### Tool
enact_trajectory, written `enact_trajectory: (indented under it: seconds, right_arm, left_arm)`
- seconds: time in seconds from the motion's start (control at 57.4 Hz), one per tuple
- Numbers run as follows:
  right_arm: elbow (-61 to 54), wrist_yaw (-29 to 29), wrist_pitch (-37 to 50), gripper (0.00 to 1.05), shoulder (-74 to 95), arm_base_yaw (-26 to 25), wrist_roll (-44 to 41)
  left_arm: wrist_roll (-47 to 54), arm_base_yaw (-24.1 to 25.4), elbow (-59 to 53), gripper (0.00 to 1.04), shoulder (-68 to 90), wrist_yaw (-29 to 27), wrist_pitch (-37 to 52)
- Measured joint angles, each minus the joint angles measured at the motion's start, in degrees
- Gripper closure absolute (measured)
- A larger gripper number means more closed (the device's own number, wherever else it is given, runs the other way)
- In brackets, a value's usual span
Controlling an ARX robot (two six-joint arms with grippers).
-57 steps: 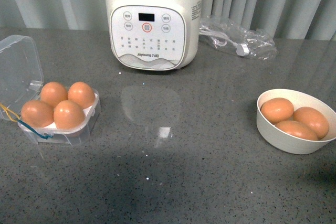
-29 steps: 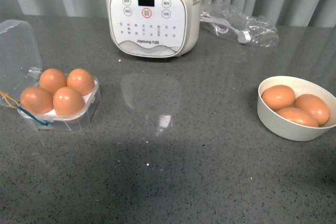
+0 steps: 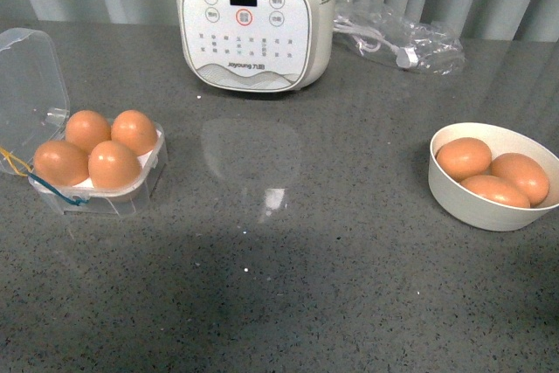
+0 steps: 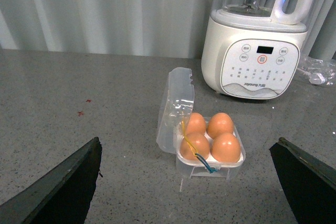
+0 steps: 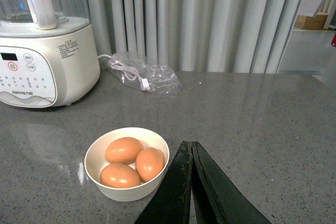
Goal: Put egg into box
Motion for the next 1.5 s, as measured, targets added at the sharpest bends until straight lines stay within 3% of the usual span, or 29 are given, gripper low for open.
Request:
enact_trajectory:
  seconds: [0.174, 0.296, 0.436, 0.453, 0.488, 0.54, 0.784, 1.011, 1.342, 1.499]
  right_arm:
    - [0.0, 0.0, -2.5, 1.02, -2.5, 0.0, 0.0]
    - [0.0, -0.2, -12.2, 1.02, -10.5, 0.0, 0.0]
    - [0.0, -0.2, -12.6, 1.01, -12.3, 0.0, 0.0]
    - [0.0, -0.2, -12.6, 0.96, -12.3, 0.0, 0.0]
    - [0.0, -0.2, -12.7, 0.89, -12.3, 0.0, 0.0]
    - [0.0, -0.1, -12.7, 0.77, -12.3, 0.0, 0.0]
    - [0.0, -0.2, -12.7, 0.40, -12.3, 0.0, 0.0]
    - [0.0, -0.2, -12.7, 0.05, -12.3, 0.0, 0.0]
    - [0.0, -0.2, -12.7, 0.07, -12.3, 0.0, 0.0]
    - [0.0, -0.1, -12.7, 0.07, -12.3, 0.0, 0.0]
  left_arm:
    - [0.0, 0.0, 0.0, 0.07, 0.0, 0.0, 0.0]
    - [0.0, 0.0, 0.0, 0.07, 0.0, 0.0, 0.0]
    - [0.0, 0.0, 0.0, 0.07, 0.0, 0.0, 0.0]
    - [-0.2, -0.2, 0.1, 0.07, 0.2, -0.4, -0.2]
    - [-3.2, -1.8, 1.0, 0.07, 3.0, -8.9, -3.7]
    - [-6.0, -1.1, 2.4, 0.07, 9.9, -16.2, -3.3]
    - [-9.6, 13.0, 10.4, 0.07, 37.1, -12.5, 11.0]
    - [-11.1, 17.6, 18.4, 0.07, 61.4, -11.8, 20.0]
    - [-13.6, 15.8, 31.1, 0.07, 82.6, -15.8, 25.1]
    - [-17.3, 13.7, 36.1, 0.07, 89.9, -14.1, 24.1]
